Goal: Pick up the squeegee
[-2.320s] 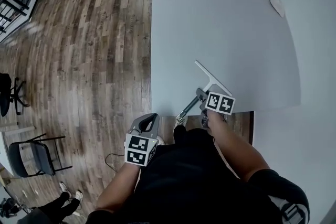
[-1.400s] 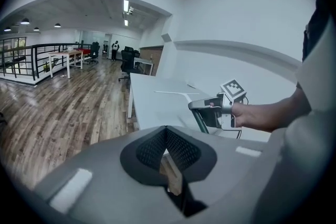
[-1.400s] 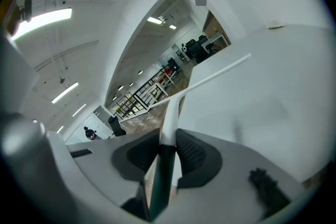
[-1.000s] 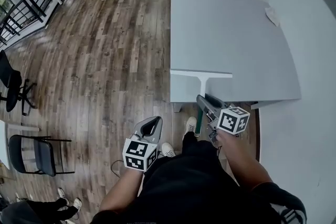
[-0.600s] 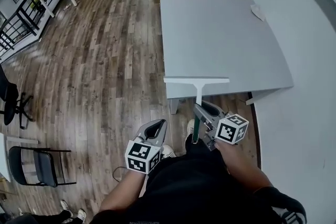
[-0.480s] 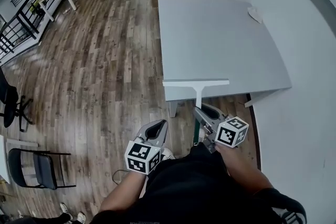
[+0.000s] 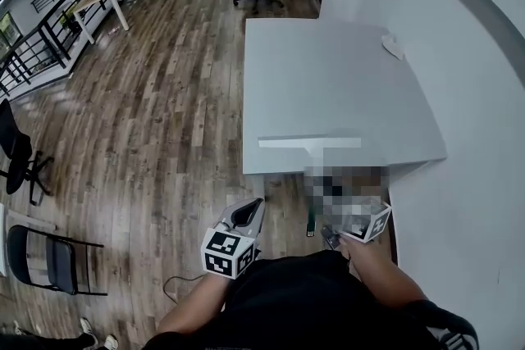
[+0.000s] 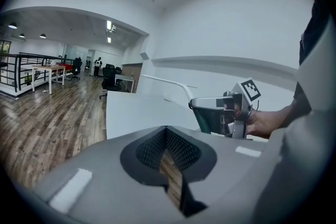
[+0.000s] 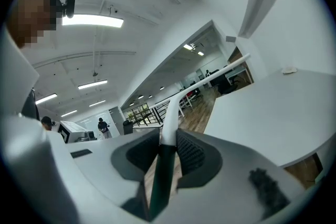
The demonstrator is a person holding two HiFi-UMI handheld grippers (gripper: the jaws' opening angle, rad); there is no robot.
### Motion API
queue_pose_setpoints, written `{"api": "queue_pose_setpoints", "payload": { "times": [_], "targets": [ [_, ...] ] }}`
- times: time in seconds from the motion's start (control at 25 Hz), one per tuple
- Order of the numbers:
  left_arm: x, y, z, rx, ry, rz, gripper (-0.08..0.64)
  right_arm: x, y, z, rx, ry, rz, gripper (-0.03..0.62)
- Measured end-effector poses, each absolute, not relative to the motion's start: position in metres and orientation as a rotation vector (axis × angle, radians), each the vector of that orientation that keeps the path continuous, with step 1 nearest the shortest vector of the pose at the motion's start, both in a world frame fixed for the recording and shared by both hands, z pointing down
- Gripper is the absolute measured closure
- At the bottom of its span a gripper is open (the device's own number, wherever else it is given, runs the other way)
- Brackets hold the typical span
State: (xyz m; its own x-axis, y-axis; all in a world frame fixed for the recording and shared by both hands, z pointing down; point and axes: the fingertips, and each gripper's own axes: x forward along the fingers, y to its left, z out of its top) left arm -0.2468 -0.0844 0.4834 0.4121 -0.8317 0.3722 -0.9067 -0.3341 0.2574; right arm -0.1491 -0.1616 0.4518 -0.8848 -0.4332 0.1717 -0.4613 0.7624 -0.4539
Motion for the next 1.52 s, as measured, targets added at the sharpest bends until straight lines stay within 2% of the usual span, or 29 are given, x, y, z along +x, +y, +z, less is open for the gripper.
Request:
{"api": "queue_pose_setpoints", "payload": {
  "times": [0.2,0.4,0.64,1.0,1.52],
  "targets": [
    [-0.203,-0.089,0.479,2.293,-1.532,0.265,0.552,-0.109,-0.161,0.439,0.738,-2.927,0.694,0.485],
    [-0.198,-0.091,0.486,2.255,-1.575,0.271,0.552,-0.098,-0.163,0.44,0.721,-2.937,0.692,0.485],
    [-0.135,-0.092,0.486,2.231,-1.523,0.236,0.552,-0.036,-0.153,0.44,0.727,-2.942,0.705,0.485],
    [-0.088,-0.089,0.479,2.312,-1.48,0.34,0.552,0.002,-0.143,0.439,0.806,-2.967,0.718,0.485],
    [-0.044,-0.078,0.483,2.274,-1.415,0.273,0.552,0.042,-0.124,0.447,0.834,-2.968,0.732,0.485]
  ]
}}
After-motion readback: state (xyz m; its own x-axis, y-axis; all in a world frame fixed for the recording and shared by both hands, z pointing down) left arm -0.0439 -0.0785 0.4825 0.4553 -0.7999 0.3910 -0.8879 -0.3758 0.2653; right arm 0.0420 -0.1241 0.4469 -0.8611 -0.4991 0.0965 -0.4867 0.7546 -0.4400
